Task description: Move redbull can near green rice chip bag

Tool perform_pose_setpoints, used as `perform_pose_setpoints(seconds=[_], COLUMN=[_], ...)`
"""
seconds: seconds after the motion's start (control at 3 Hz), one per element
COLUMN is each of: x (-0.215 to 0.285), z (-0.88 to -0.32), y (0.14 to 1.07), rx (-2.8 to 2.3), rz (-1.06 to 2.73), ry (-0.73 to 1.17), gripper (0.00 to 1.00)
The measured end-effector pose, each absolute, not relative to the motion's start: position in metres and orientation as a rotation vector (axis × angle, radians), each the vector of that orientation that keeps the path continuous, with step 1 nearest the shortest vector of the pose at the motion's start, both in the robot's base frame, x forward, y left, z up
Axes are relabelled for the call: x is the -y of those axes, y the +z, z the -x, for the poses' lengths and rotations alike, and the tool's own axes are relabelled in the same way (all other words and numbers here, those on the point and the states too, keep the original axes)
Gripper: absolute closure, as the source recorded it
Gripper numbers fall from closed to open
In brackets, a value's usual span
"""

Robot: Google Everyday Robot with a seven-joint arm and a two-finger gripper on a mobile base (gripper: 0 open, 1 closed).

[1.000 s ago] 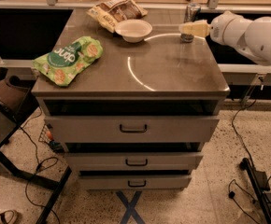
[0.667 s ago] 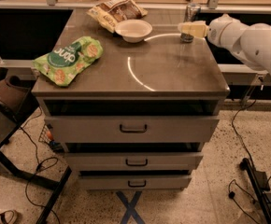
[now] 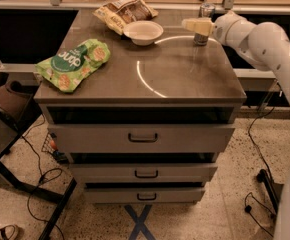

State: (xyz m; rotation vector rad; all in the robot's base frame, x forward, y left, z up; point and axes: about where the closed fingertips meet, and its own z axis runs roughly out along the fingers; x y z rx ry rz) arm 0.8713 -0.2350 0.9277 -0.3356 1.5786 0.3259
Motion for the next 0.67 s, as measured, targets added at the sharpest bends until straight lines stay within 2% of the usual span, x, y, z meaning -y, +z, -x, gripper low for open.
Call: perform_pose_setpoints(seconds=[0.33, 0.67], x=[0.222, 0.212], z=[-0.884, -0.893], y=[0.927, 0.923], rx=[-1.579, -1.584], rz=[0.358, 0.386], ry=[0.347, 0.352], gripper=[0.00, 0.17])
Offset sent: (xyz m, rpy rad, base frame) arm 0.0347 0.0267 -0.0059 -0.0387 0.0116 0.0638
